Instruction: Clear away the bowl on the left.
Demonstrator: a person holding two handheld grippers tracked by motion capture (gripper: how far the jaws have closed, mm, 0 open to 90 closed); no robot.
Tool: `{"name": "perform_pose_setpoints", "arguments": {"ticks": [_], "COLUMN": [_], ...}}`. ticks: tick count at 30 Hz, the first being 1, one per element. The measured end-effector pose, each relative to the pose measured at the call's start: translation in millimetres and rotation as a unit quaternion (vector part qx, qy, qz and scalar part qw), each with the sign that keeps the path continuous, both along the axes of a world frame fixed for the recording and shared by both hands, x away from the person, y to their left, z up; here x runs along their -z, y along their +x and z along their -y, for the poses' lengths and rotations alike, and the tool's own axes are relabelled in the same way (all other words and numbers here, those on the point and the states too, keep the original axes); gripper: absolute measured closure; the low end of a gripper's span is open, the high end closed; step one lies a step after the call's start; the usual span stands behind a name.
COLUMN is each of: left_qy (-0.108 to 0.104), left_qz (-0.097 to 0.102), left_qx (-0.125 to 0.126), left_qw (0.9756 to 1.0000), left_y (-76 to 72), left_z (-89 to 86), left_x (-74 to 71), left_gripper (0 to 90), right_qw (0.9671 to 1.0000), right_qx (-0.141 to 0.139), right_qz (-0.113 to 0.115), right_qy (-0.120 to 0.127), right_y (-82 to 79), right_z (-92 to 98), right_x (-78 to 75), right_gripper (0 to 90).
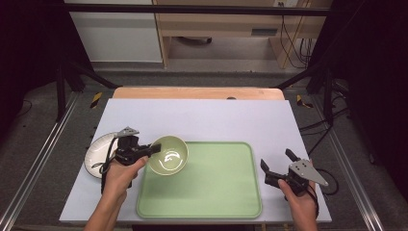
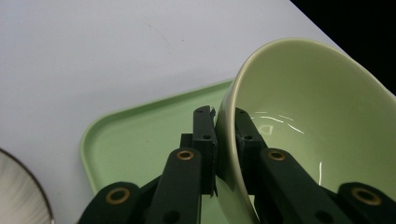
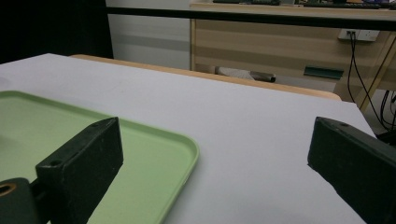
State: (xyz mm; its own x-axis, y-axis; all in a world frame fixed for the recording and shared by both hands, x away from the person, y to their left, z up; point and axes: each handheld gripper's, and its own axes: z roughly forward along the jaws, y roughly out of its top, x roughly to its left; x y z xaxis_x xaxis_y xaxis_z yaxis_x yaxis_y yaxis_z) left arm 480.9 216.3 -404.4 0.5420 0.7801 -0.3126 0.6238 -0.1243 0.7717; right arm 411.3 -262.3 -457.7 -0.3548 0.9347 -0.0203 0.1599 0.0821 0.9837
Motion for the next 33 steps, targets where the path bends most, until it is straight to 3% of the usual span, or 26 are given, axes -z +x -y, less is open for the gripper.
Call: {"name": "perform_pose_setpoints", "arguments": {"ticks": [18,33], "left_qy": [0.024,0.044], "left_qz": [-0.01,-0.022], "left_qx": [0.041,0.082], "left_qw": [0.9988,0.9954], "left_y": [-1.0,-9.5], "left_z": [41.6,72.7], "left_x": [9.3,24.5], "left_gripper": [82.4,82.4], "right_qw": [1.0,1.0], "right_qx": [0.0,0.001], "right_qz": [0.0,0.001], "right_qy": [-0.001,0.0], "right_y": [0.0,0.0], "right_z": [0.0,1.1], "right_x": [0.1,-0.1], "right_gripper": [3.6,3.7]}}
